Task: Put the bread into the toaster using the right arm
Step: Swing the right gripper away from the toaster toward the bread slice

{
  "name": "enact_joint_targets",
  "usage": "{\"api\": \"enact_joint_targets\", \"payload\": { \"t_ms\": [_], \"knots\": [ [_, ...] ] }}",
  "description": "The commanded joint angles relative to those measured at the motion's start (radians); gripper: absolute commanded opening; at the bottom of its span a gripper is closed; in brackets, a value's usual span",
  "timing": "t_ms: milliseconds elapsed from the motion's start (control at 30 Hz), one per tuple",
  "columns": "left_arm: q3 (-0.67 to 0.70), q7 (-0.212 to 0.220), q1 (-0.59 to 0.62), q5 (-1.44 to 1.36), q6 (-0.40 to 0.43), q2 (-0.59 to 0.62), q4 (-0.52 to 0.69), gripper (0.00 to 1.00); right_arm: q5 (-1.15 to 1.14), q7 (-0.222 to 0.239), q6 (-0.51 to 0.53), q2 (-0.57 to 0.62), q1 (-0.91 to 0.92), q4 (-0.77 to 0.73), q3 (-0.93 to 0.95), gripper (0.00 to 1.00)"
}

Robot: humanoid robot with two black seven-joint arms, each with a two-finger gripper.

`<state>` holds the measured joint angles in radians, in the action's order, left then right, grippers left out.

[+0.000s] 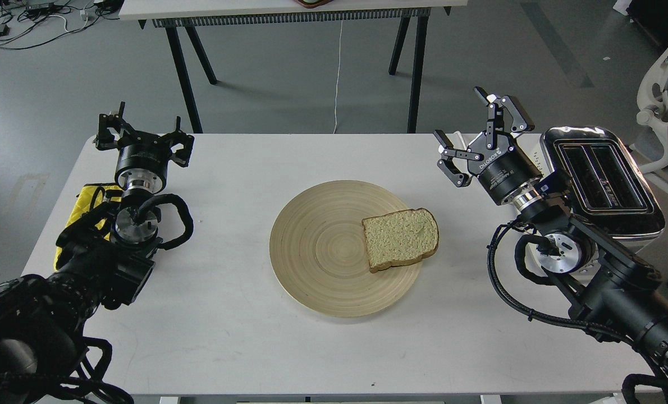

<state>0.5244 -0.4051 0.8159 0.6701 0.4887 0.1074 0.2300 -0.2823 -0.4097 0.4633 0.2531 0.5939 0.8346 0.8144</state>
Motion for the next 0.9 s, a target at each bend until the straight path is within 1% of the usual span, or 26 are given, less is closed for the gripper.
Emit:
{"api": "enact_joint_targets", "payload": {
  "t_ms": [0, 200, 267, 300, 367, 433, 533, 633, 767, 867],
  "knots": [
    [0.006, -0.003, 0.0, 0.0, 0.0, -0.002, 0.0, 1.0, 0.0, 0.0, 0.0, 0.0, -0.002, 0.001, 0.0, 0.99],
    [-0.004, -0.001, 0.002, -0.001, 0.0, 0.0, 0.0, 1.0, -0.009, 0.0, -0.009, 0.002, 0.0, 0.02, -0.001, 0.99],
    [-0.004, -0.001, 0.002, -0.001, 0.0, 0.0, 0.0, 1.0, -0.032, 0.003, -0.041, 0.002, 0.012, 0.027, -0.006, 0.99],
    [-0.004, -0.001, 0.002, -0.001, 0.0, 0.0, 0.0, 1.0, -0.056, 0.005, -0.078, 0.003, 0.017, 0.035, -0.023, 0.99],
    [-0.004, 0.0, 0.002, -0.001, 0.0, 0.0, 0.0, 1.0, -0.138, 0.015, -0.2, 0.021, 0.03, 0.066, -0.073, 0.99],
    [-0.004, 0.0, 0.002, -0.001, 0.0, 0.0, 0.0, 1.0, -0.23, 0.031, -0.344, 0.05, 0.056, 0.107, -0.124, 0.99],
    [-0.004, 0.0, 0.002, -0.001, 0.0, 0.0, 0.0, 1.0, -0.308, 0.077, -0.501, 0.084, 0.067, 0.187, -0.182, 0.99],
    [-0.004, 0.0, 0.002, -0.001, 0.0, 0.0, 0.0, 1.0, -0.356, 0.117, -0.603, 0.126, 0.067, 0.242, -0.204, 0.99],
    [-0.004, -0.001, 0.002, -0.001, 0.0, 0.0, 0.0, 1.0, -0.483, 0.126, -0.725, 0.19, 0.057, 0.254, -0.268, 0.99],
    [-0.004, -0.001, 0.002, -0.001, 0.0, 0.0, 0.0, 1.0, -0.515, 0.126, -0.796, 0.236, 0.049, 0.254, -0.336, 0.99]
  ]
}}
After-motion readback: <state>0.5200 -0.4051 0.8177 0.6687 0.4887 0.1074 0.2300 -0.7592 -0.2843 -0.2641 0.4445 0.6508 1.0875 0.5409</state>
